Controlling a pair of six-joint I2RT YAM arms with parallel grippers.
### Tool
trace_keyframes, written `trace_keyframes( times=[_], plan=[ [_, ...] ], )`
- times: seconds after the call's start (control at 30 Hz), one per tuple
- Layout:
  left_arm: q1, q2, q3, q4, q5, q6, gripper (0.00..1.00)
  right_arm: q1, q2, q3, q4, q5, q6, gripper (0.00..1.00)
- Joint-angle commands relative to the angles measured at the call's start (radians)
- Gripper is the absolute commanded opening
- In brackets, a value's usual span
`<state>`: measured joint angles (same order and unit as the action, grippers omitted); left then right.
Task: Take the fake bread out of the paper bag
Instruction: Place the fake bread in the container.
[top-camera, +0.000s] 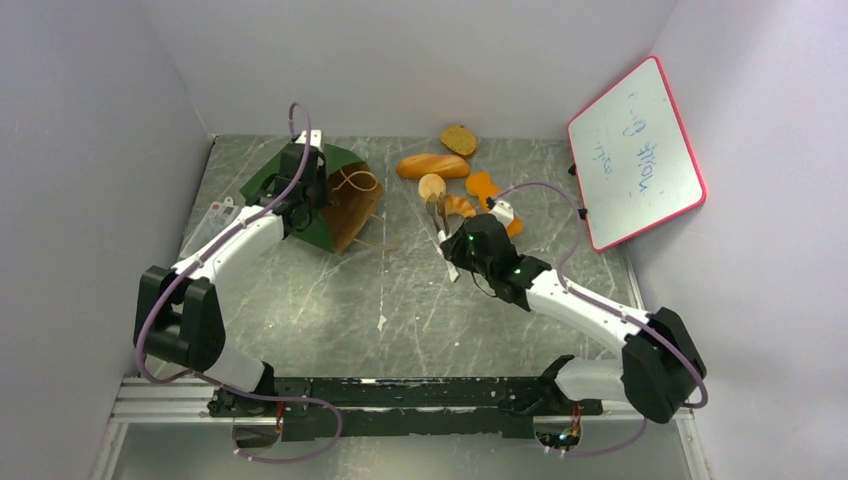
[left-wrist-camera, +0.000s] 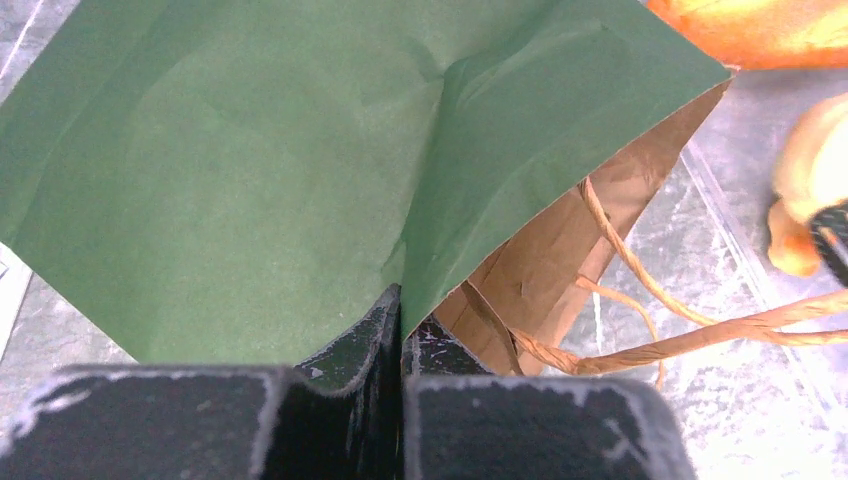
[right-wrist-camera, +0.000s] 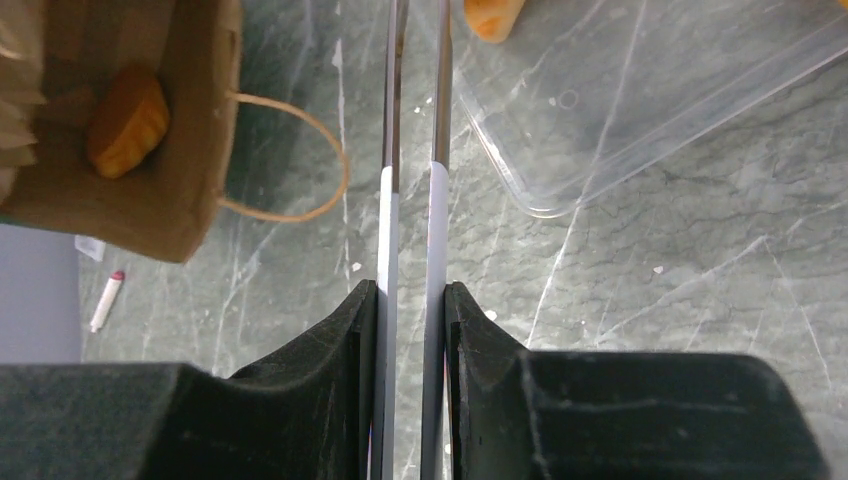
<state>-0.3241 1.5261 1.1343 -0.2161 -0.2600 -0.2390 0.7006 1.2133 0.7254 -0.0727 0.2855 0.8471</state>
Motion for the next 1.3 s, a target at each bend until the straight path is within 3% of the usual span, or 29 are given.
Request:
trace_keyframes(
  times=[0.0, 0.23, 0.63, 0.73, 1.0, 1.27],
  plan=[
    [0.005, -0.083, -0.033, -0.002, 0.061, 0.004, 0.07, -0.022, 0.059, 0.028, 0.115, -0.045, -0.027, 0.0],
    [0.005, -0.204, -0.119, -0.08, 0.115, 0.034, 0.07, -0.068, 0.134, 0.012, 0.216, -0.078, -0.019, 0.0],
    [0.006, -0.385, -0.161, -0.289, 0.076, 0.06, 0.07, -0.101, 0.215, -0.008, 0.297, -0.11, 0.006, 0.01],
    [0.009, -0.412, -0.152, -0.326, 0.075, 0.059, 0.07, -0.104, 0.228, -0.005, 0.294, -0.112, 0.011, 0.07],
    [0.011, -0.491, -0.18, -0.283, 0.183, 0.086, 0.07, -0.118, 0.239, 0.002, 0.286, -0.124, 0.001, 0.41],
    [0.011, -0.559, -0.256, -0.223, 0.343, 0.122, 0.07, -0.128, 0.232, -0.006, 0.283, -0.128, -0.005, 0.44]
  ],
)
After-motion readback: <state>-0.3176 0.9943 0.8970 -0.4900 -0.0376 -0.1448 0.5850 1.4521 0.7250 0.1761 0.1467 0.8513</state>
